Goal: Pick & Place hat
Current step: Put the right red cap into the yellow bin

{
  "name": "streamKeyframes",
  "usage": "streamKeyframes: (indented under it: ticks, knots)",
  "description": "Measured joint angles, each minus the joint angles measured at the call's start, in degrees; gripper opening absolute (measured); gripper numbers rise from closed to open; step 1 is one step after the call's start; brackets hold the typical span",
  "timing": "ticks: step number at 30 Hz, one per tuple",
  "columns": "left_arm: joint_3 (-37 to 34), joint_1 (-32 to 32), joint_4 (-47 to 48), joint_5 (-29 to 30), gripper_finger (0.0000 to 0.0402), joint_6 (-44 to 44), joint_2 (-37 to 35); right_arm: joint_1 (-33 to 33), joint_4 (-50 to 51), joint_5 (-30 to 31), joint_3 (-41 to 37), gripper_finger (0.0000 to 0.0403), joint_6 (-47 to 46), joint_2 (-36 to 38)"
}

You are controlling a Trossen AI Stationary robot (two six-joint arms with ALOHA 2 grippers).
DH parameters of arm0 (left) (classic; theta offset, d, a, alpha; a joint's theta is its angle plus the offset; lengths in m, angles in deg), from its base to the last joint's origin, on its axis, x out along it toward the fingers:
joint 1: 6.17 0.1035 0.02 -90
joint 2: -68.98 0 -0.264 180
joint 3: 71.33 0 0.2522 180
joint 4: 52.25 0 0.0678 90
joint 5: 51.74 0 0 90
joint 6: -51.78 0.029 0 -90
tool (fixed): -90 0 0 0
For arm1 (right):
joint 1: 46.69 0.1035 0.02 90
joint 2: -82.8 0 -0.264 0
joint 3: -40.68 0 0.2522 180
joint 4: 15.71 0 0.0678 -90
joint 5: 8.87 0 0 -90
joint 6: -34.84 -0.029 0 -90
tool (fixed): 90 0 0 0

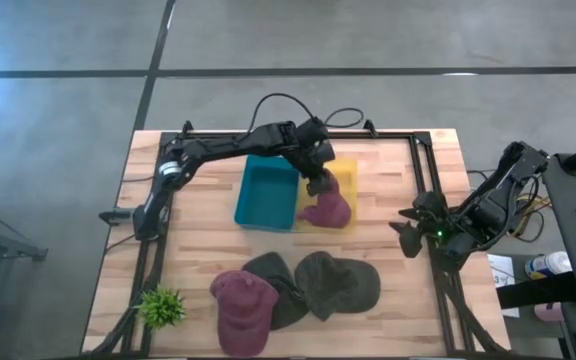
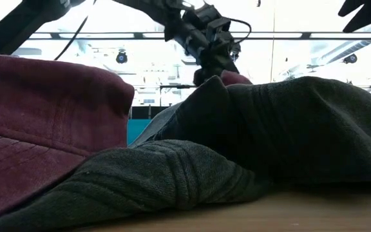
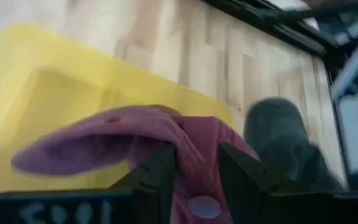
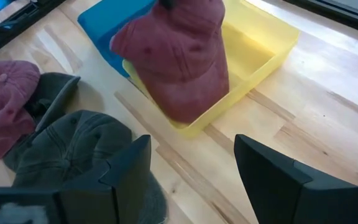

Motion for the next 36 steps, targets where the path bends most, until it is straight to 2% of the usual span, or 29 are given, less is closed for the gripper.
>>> streamKeyframes:
  ticks: [4, 8, 11, 14, 22, 26, 30, 36]
  knots:
    - [-0.21, -0.67, 0.82, 3.25, 0.0066, 11.25, -0.24, 0.0, 0.03, 0.08, -0.47, 0.0224, -0.8, 1.24]
    - [1.19, -0.49, -0.98, 13.73, 0.0031, 17.92, -0.26, 0.0, 0.06, 0.11, -1.57, 0.0224, -2.98, 3.09]
    - [1.59, -0.48, -8.03, 19.04, 0.0014, 23.37, -0.28, 0.0, 0.03, 0.11, -2.57, 0.0224, -5.09, 4.38]
    - [1.26, -0.57, -14.69, 18.01, 0.0003, 26.53, -0.28, 0.0, -0.01, 0.07, -3.25, 0.0224, -6.44, 4.78]
    - [1.11, 1.64, -12.28, 14.44, 0.0002, 27.01, 2.51, 0.0, -0.13, -0.13, -3.52, 0.0224, -7.95, 4.63]
    - [1.06, 1.38, -17.77, 13.65, 0.0002, 27.29, 3.96, 0.0, -0.15, -0.07, -3.52, 0.0224, -9.58, 4.58]
    - [1.09, 1.4, -23.3, 6.2, 0.0002, 23.79, 4.8, 0.0, -0.2, 0.08, -3.52, 0.0224, -10.57, 4.41]
    - [1.09, 1.4, -19.17, 6.29, 0.0002, 21.71, 6.24, 0.0, -0.45, 0.09, -3.52, 0.0224, -10.68, 3.54]
